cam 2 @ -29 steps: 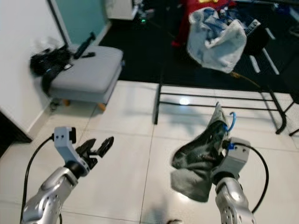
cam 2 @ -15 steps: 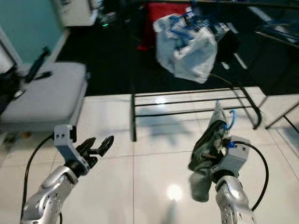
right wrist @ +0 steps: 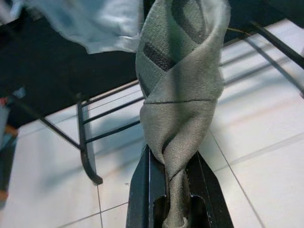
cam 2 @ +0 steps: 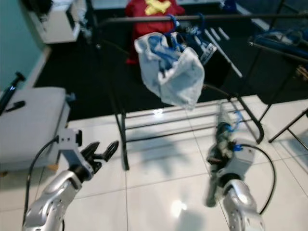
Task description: Hang hanger
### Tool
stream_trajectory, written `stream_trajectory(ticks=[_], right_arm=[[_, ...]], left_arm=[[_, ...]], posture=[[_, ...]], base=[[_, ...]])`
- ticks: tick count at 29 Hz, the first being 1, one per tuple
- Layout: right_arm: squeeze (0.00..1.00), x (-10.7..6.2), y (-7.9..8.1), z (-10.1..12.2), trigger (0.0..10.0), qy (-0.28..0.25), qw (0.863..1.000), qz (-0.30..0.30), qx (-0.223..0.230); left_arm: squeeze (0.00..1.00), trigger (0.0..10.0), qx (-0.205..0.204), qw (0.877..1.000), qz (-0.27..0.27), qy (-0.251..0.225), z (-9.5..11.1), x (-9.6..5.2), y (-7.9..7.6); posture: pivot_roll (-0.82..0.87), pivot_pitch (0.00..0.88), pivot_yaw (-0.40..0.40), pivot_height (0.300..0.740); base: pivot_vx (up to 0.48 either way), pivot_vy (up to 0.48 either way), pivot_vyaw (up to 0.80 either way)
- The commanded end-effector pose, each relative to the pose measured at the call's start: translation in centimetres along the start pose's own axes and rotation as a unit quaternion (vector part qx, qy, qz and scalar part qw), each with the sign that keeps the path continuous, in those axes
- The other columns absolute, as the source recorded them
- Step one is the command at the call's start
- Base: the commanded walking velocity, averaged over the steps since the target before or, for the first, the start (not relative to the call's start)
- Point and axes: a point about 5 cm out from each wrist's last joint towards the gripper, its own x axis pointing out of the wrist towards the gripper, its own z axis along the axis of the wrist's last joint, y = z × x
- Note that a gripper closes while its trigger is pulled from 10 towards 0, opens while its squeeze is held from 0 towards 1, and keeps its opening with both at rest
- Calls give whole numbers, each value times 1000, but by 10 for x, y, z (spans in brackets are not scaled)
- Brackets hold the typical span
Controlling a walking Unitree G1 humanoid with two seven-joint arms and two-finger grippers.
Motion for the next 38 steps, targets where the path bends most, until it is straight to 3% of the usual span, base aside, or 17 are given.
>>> stream_trajectory(ticks=[1, 3, 4, 5, 6, 10, 16, 19, 27, 38], right_arm=[[0, -2, 4, 1, 10000, 1, 1000, 21, -8], [0, -4, 23, 12, 10000, -7, 994, 109, -12], [0, -4, 23, 12, 10000, -7, 994, 109, -12], [0, -6, 33, 21, 10000, -19, 988, 153, -9], [0, -13, 52, 42, 10000, -52, 970, 238, -12], [0, -15, 58, 60, 10000, -68, 960, 270, -25], [0, -12, 54, 68, 10000, -69, 962, 260, -56], [0, -1, 40, 78, 10000, -67, 974, 198, -83], [0, 13, 21, 87, 10000, -44, 987, 108, -107], [0, 18, 30, 97, 10000, -50, 984, 122, -120]], left_arm=[[0, 10000, 3, 1000, 4, 8, -3, -2, 0], [0, 10000, 5, 1000, 10, 6, -3, -2, 0], [0, 10000, 5, 1000, 10, 6, -3, -2, 0], [0, 10000, 6, 1000, 12, 5, -2, -2, 1], [0, 10000, 6, 1000, 13, 4, -2, -2, 1], [0, 10000, 6, 1000, 14, 4, -2, -2, 1], [0, 10000, 5, 1000, 13, 4, -2, -1, 0], [0, 10000, 4, 1000, 6, 10, -4, 0, -3], [0, 10000, -1, 1000, 5, 10, -5, -1, -4], [0, 10000, -10, 1000, 7, 4, -4, 0, -3]], posture=[[-33, 164, 10, 740], [-31, 164, 11, 740], [-31, 164, 11, 740], [-31, 164, 11, 740], [-31, 164, 12, 740], [-33, 164, 12, 740], [-32, 163, 8, 740], [-30, 162, 5, 740], [-31, 157, 5, 740], [-30, 152, 4, 740]], base=[[480, 0, 463], [480, 0, 763], [480, 0, 763], [480, 0, 763], [480, 0, 763], [480, 0, 763], [480, 0, 769], [391, 0, 0], [90, -52, 0], [0, -270, 0]])
